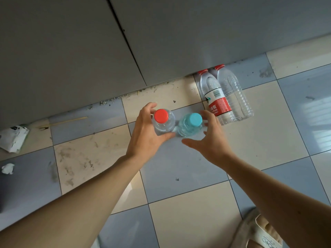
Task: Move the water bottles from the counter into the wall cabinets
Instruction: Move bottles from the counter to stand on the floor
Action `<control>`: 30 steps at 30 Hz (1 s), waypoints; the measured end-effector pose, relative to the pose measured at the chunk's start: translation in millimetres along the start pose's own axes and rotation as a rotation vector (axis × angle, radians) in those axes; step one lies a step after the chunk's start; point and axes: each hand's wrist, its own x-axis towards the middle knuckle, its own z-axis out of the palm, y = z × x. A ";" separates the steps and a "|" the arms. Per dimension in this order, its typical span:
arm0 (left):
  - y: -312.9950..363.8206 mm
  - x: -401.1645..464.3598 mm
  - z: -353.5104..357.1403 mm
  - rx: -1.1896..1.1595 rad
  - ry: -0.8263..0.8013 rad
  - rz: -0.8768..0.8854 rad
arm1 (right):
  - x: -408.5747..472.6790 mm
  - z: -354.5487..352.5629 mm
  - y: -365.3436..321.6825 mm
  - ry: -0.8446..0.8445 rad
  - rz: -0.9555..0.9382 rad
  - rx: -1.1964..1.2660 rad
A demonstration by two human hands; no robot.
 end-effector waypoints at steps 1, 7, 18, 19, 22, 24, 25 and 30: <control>-4.0 2.2 0.2 -0.011 -0.032 -0.039 | 3.7 1.0 4.6 -0.039 0.028 0.002; -17.8 18.5 14.2 -0.233 -0.069 -0.098 | 29.3 18.8 18.9 -0.149 0.072 0.166; 43.0 -20.6 -34.9 -0.309 -0.058 -0.229 | -25.3 -29.4 -37.3 -0.070 0.076 0.319; 55.1 -27.2 -44.5 -0.311 -0.061 -0.228 | -33.9 -41.7 -47.9 -0.066 0.073 0.319; 96.5 -45.9 -77.3 -0.325 -0.051 -0.221 | -59.4 -83.6 -85.6 -0.073 0.052 0.310; 127.6 -56.4 -100.6 -0.327 -0.040 -0.213 | -74.6 -113.9 -113.9 -0.091 0.016 0.296; 144.7 -60.9 -113.4 -0.332 -0.026 -0.207 | -82.0 -129.4 -130.4 -0.094 -0.006 0.289; 237.1 -82.9 -183.3 -0.345 0.066 -0.153 | -123.3 -204.4 -216.0 -0.099 -0.090 0.259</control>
